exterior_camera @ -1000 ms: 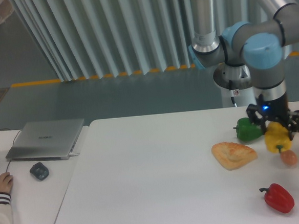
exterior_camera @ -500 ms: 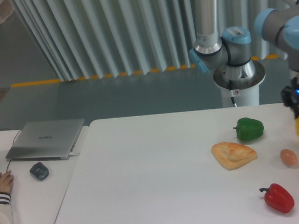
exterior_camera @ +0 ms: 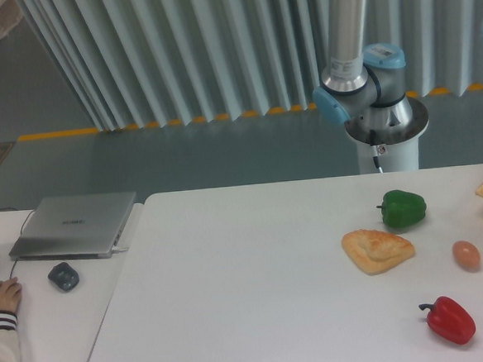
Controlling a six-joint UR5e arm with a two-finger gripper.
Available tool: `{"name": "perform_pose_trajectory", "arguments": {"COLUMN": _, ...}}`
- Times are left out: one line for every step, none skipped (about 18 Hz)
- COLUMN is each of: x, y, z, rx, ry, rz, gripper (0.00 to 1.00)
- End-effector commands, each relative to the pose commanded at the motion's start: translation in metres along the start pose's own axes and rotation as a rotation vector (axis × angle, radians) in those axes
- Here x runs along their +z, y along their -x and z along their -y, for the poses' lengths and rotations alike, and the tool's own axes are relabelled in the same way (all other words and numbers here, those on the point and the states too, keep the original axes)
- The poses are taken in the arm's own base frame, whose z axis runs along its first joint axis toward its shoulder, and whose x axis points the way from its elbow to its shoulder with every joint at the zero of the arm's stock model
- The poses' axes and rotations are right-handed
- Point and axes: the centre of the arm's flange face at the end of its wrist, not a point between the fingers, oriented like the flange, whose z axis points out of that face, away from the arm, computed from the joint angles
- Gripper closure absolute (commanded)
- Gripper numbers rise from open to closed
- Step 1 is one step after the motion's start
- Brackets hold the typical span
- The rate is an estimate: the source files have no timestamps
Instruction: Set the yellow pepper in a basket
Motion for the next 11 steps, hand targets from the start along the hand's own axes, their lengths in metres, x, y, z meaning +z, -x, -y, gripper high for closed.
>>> {"name": "perform_pose_trajectory", "arguments": {"x": 0.005, "y": 0.004, "z": -0.006, "rx": 0.032, "ry": -0.024, "rz": 0.005, "gripper": 0.39}}
{"name": "perform_pose_trajectory", "arguments": {"x": 0.008, "y": 0.007, "z": -0.01, "rx": 0.045, "ry": -0.021, "rz": 0.015, "gripper": 0.39}}
{"name": "perform_pose_trajectory", "arguments": {"x": 0.014, "y": 0.012, "z": -0.012, "rx": 0.047, "ry": -0.018, "rz": 0.024, "gripper": 0.39}}
{"name": "perform_pose_trajectory", "arguments": {"x": 0.017, "y": 0.015, "z": -0.014, "rx": 0.048, "ry": -0.011, "rz": 0.038, "gripper": 0.39}}
{"name": "perform_pose_trajectory", "arguments": {"x": 0.024, "y": 0.019, "z": -0.016, "rx": 0.048, "ry": -0.008, "rz": 0.049, "gripper": 0.39}}
{"name": "perform_pose_trajectory", "arguments": {"x": 0.026, "y": 0.022, "z": -0.022, "rx": 0.048, "ry": -0.004, "rz": 0.059, "gripper": 0.39}}
{"name": "perform_pose_trajectory", "arguments": {"x": 0.029, "y": 0.024, "z": -0.026, "rx": 0.059, "ry": -0.001, "rz": 0.064, "gripper": 0.37}}
{"name": "perform_pose_trajectory", "arguments": {"x": 0.035, "y": 0.027, "z": -0.027, "rx": 0.078, "ry": -0.001, "rz": 0.064, "gripper": 0.36}}
{"name": "perform_pose_trajectory", "arguments": {"x": 0.037, "y": 0.029, "z": -0.033, "rx": 0.084, "ry": 0.004, "rz": 0.069, "gripper": 0.35}}
{"name": "perform_pose_trajectory", "arguments": {"x": 0.038, "y": 0.03, "z": -0.034, "rx": 0.08, "ry": 0.002, "rz": 0.07, "gripper": 0.35}}
{"name": "perform_pose_trajectory", "arguments": {"x": 0.041, "y": 0.031, "z": -0.035, "rx": 0.08, "ry": 0.001, "rz": 0.067, "gripper": 0.33}}
